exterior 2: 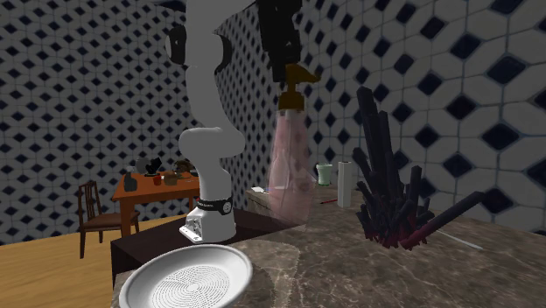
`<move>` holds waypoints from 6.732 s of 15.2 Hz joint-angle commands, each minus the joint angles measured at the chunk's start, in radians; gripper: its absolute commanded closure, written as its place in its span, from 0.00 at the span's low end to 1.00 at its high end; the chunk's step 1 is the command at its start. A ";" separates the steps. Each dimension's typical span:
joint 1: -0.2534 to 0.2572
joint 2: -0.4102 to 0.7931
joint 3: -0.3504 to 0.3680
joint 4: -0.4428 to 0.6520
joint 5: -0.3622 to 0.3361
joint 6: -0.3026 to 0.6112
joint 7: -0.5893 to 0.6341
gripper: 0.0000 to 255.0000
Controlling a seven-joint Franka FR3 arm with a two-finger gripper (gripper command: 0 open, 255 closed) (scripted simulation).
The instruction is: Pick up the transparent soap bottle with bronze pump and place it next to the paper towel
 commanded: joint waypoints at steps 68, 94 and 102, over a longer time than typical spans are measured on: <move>0.243 -0.050 0.593 0.461 0.219 -0.378 0.916 1.00; 0.293 -0.170 0.715 0.068 0.267 -0.071 1.002 1.00; 0.300 -0.217 0.721 -0.080 0.282 0.029 0.977 1.00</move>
